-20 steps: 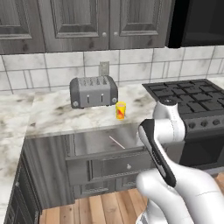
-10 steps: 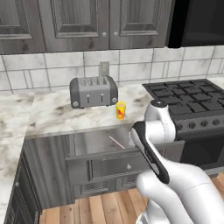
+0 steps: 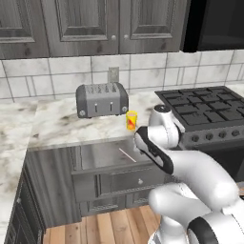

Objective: Pick up the straw from the left drawer and put it inside the smoothie cup.

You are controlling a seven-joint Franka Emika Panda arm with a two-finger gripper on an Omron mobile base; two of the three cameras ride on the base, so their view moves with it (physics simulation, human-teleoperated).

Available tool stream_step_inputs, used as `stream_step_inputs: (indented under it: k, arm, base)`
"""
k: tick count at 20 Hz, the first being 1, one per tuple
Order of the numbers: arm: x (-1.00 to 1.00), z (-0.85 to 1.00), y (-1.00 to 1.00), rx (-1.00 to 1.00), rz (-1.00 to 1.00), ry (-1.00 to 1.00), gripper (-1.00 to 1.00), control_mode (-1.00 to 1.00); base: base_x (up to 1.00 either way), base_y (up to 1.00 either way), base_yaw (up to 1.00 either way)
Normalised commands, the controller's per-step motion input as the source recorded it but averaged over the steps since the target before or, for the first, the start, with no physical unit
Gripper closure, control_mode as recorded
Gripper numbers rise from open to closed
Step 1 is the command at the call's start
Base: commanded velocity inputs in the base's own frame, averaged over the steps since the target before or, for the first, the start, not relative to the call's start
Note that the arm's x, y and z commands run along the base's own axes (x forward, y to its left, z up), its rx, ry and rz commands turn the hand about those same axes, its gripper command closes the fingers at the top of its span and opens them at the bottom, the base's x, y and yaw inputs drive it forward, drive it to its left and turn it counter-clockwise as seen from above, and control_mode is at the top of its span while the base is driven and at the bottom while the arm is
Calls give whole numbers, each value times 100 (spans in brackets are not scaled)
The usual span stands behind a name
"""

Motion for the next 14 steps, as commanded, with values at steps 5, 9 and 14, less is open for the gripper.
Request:
stream_step_inputs:
  k: [5, 9, 14]
  arm:
    - [44, -23, 0, 0, 0, 0, -100, -100]
    - [34, -35, 0, 0, 0, 0, -100, -100]
    - [26, -44, 0, 0, 0, 0, -100, -100]
  base:
    - [0, 0, 0]
    - [0, 0, 0]
    - [0, 0, 0]
